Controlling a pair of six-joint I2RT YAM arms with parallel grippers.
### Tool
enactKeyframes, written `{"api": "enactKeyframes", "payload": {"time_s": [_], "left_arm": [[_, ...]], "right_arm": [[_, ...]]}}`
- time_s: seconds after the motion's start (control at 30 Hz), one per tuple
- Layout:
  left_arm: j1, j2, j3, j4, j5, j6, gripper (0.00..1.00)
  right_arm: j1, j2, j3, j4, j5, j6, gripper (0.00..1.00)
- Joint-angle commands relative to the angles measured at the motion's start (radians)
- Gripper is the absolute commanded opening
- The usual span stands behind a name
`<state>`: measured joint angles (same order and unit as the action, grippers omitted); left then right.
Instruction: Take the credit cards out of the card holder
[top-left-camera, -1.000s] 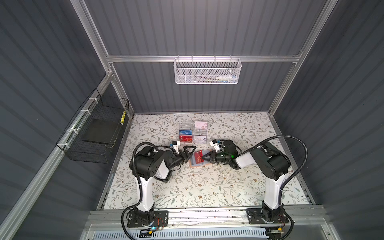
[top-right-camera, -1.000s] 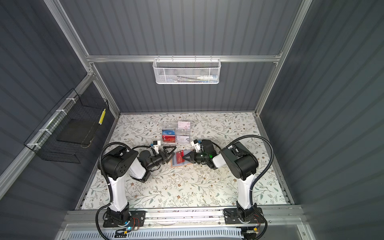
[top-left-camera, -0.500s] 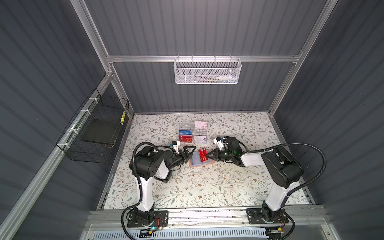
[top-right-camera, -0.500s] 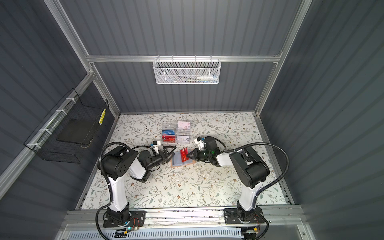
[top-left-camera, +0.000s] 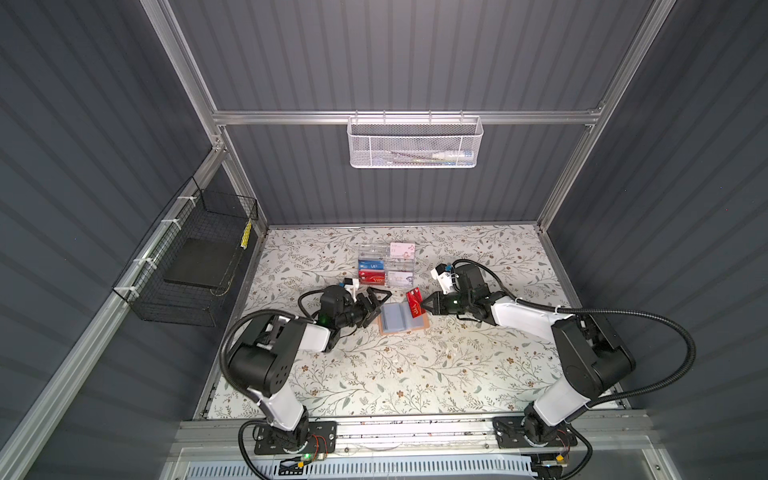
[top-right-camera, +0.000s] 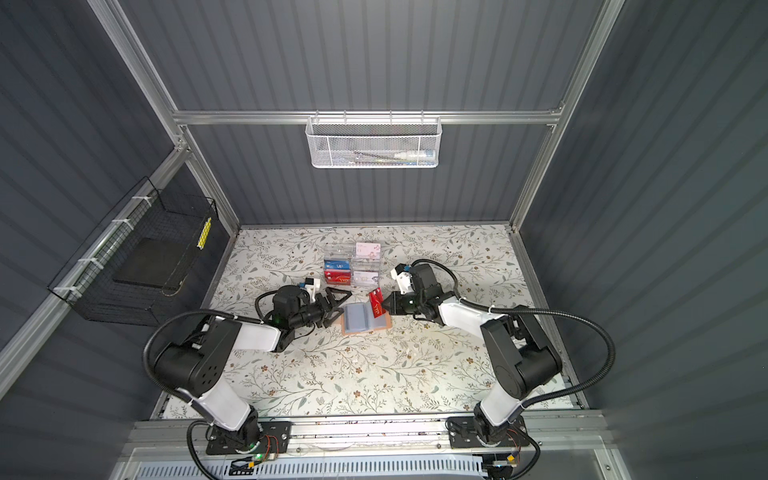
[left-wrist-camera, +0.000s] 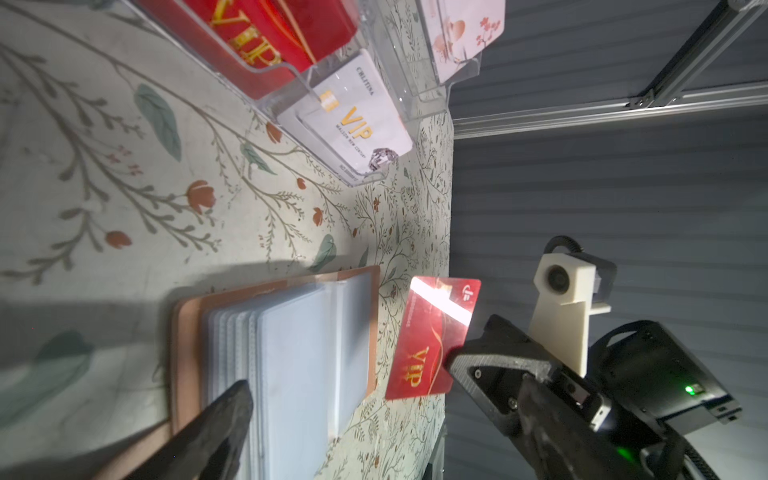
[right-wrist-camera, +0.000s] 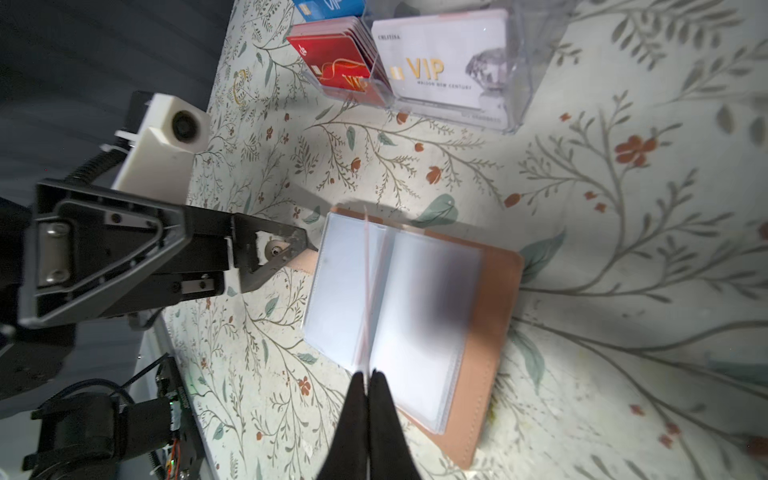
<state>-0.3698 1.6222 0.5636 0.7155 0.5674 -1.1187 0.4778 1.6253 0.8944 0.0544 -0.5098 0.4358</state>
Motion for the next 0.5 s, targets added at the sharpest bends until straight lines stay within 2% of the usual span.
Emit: {"api": "enactKeyframes", "payload": {"time_s": [0.0,0.13,0.27,0.47], "left_arm": [[0.016,-0.124,0.078,-0.386,-0.043,0.157,1.00],[0.048,-0.228,0.111,-0.552,-0.069,0.215,1.00],[0.082,-0.297,0.102,-0.619,-0.053,0.217,1.00],[0.127,-0.364,0.068,-0.671,-0.046,0.203,1.00]], "right_arm": [[-0.001,-0.047,0.085,-0.147,0.077,-0.100,0.00],[0.008,-0.030,0.230,-0.296,0.129,-0.219,0.00],[0.026,0.020,0.381,-0.413,0.211,-0.348,0.00],[0.068,0.124,0.572,-0.520,0.259,-0.564,0.00]]}}
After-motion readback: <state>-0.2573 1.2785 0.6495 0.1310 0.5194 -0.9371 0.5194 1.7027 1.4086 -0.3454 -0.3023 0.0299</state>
